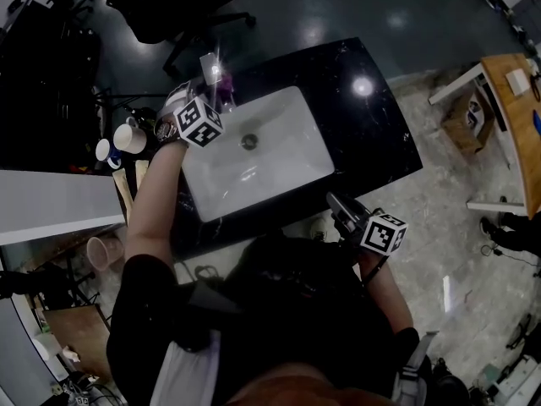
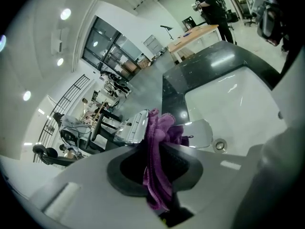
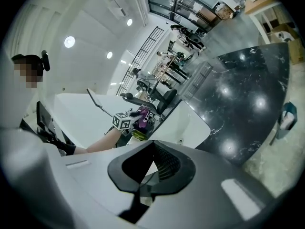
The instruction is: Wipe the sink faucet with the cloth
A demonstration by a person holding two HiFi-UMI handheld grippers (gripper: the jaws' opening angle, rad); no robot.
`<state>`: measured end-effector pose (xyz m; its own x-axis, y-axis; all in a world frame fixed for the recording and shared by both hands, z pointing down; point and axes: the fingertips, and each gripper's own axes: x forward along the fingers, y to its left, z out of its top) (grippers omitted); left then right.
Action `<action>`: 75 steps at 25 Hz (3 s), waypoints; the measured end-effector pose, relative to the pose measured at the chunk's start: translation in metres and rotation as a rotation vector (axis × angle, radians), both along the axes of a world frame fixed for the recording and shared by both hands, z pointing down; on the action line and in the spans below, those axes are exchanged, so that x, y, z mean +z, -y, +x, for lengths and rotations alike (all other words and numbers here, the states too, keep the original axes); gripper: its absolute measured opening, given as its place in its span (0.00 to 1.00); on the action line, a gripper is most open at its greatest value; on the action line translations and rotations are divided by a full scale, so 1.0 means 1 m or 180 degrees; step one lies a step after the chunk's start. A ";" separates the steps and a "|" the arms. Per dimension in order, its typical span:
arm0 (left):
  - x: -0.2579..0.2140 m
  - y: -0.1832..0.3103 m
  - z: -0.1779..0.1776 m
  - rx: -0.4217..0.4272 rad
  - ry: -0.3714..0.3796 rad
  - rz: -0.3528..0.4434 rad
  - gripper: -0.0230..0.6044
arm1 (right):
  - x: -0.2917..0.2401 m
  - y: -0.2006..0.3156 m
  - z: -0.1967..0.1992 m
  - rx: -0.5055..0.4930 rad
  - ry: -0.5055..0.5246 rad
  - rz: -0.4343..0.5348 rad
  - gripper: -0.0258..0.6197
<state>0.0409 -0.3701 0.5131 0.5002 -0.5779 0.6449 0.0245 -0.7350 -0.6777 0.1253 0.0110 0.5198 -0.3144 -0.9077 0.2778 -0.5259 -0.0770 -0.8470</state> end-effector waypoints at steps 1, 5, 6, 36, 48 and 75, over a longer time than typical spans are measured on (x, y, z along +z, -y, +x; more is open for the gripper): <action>0.000 -0.004 -0.001 0.0004 -0.0028 -0.0066 0.14 | 0.000 0.001 -0.001 -0.0016 0.0003 0.0007 0.06; 0.004 -0.039 -0.010 0.0013 -0.0328 -0.0649 0.15 | -0.002 0.005 -0.003 -0.0093 0.0008 0.0015 0.06; 0.004 -0.049 -0.014 0.0010 -0.0453 -0.0855 0.15 | -0.001 0.005 -0.003 -0.0102 0.0010 0.0019 0.06; 0.072 0.026 -0.016 -0.2160 -0.5088 -0.5137 0.15 | 0.017 0.012 -0.005 0.0095 -0.0047 -0.0298 0.06; 0.055 0.000 -0.018 -0.1765 -0.5937 -0.6016 0.15 | 0.020 0.019 -0.007 -0.0087 -0.0073 -0.0233 0.06; 0.001 -0.140 -0.056 -0.1244 -0.5967 -0.5666 0.15 | -0.016 0.002 0.007 -0.0803 -0.0007 0.0204 0.06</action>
<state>-0.0154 -0.2298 0.5137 0.8374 -0.4552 -0.3026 0.2406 -0.1901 0.9518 0.1319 0.0095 0.5038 -0.5325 -0.8165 0.2230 -0.5234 0.1107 -0.8449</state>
